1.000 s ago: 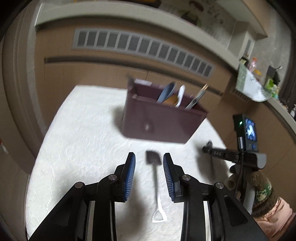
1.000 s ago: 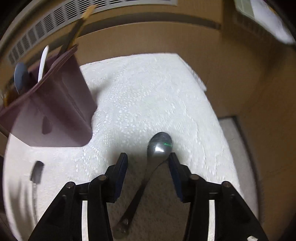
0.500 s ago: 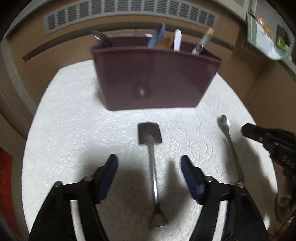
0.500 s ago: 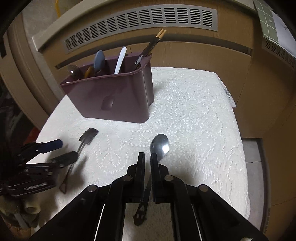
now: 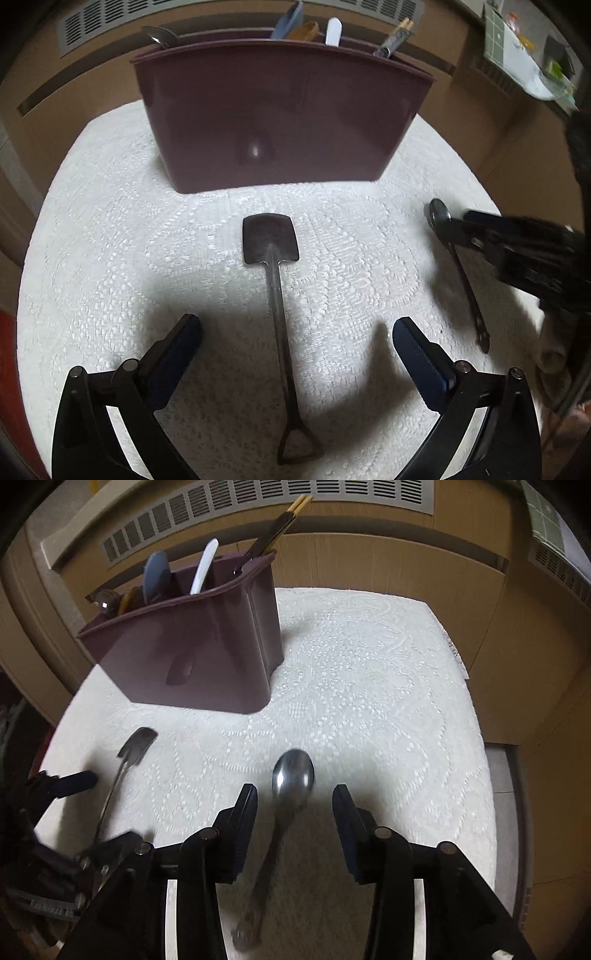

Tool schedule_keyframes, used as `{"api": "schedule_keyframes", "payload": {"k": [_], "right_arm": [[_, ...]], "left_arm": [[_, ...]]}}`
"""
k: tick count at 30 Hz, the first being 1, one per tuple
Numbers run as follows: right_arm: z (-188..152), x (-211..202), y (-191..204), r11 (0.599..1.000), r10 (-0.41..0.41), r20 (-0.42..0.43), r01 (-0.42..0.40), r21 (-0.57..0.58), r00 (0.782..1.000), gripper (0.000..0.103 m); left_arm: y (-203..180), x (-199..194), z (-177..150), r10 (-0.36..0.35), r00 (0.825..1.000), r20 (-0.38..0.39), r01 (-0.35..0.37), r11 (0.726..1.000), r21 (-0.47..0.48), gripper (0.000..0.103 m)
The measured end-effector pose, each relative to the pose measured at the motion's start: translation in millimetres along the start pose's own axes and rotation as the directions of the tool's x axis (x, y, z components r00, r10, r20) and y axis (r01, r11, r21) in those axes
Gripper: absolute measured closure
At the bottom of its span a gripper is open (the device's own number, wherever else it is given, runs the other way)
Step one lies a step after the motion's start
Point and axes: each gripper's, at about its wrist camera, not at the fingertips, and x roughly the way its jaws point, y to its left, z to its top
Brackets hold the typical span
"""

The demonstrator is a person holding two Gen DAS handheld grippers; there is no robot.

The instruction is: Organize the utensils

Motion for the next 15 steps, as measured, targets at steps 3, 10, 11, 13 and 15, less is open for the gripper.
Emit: {"api": "schedule_keyframes", "payload": {"k": [3,10,11,13,15], "right_arm": [[0,5,8,0.999,-0.006,0.013,0.006,-0.041,1.0,0.065],[-16,-23,1,0.997,0.043,0.086,-0.038,-0.065,0.995,0.078],[-19,-28,-3,0.997,0.048,0.1,-0.042,-0.058,0.994,0.078],[-22,-37,-10,0.998,0.052,0.131,-0.047,-0.039,0.99,0.077],[-24,-42,-12,0.999,0.032,0.168,-0.026,-0.037,0.985,0.077]], "left_arm": [[-1,2,3,0.014,0.999,-0.05,-0.013,1.0,0.019,0.001],[-7,6,17,0.025,0.992,-0.123,-0.02,0.999,0.038,0.003],[-3,1,20,0.003,0.995,-0.101,-0.001,1.0,0.02,0.009],[2,-4,30,-0.012,0.997,-0.078,0.013,1.0,0.01,0.019],[6,2,39,-0.032,0.992,-0.12,0.031,0.999,-0.014,0.038]]}}
